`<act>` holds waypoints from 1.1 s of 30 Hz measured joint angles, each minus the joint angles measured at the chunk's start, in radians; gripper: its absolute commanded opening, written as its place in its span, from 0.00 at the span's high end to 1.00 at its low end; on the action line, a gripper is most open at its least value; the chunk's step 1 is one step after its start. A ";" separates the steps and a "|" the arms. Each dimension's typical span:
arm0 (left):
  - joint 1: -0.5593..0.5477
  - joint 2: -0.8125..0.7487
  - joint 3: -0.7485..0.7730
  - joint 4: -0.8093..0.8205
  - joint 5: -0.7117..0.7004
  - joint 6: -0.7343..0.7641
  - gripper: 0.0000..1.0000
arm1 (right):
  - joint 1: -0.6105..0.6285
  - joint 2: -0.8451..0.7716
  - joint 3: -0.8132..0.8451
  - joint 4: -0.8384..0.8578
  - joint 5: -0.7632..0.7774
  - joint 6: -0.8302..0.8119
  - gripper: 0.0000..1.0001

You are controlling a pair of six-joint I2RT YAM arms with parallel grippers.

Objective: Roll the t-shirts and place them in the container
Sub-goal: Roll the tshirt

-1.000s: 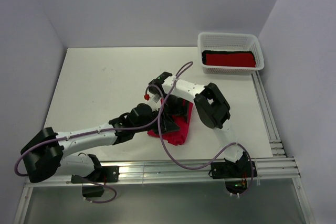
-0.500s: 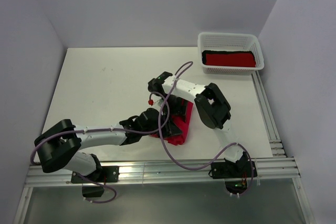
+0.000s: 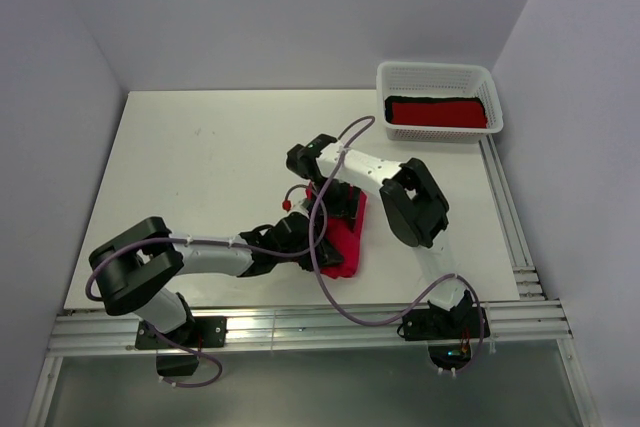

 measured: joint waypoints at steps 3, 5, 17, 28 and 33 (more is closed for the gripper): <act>0.000 0.000 -0.018 0.017 0.002 -0.023 0.67 | -0.008 -0.001 0.010 0.001 -0.007 -0.010 0.17; 0.000 0.000 -0.030 0.035 0.006 -0.037 0.66 | -0.013 -0.008 0.009 0.002 -0.009 -0.019 0.16; 0.048 0.012 -0.074 0.105 0.100 -0.116 0.66 | -0.083 -0.450 -0.309 0.233 -0.074 -0.114 0.07; 0.149 0.032 -0.118 0.169 0.249 -0.188 0.66 | -0.199 -0.912 -0.778 0.681 -0.230 -0.176 0.15; 0.177 0.048 -0.122 0.185 0.296 -0.207 0.66 | -0.244 -0.931 -0.958 0.851 -0.291 -0.179 0.22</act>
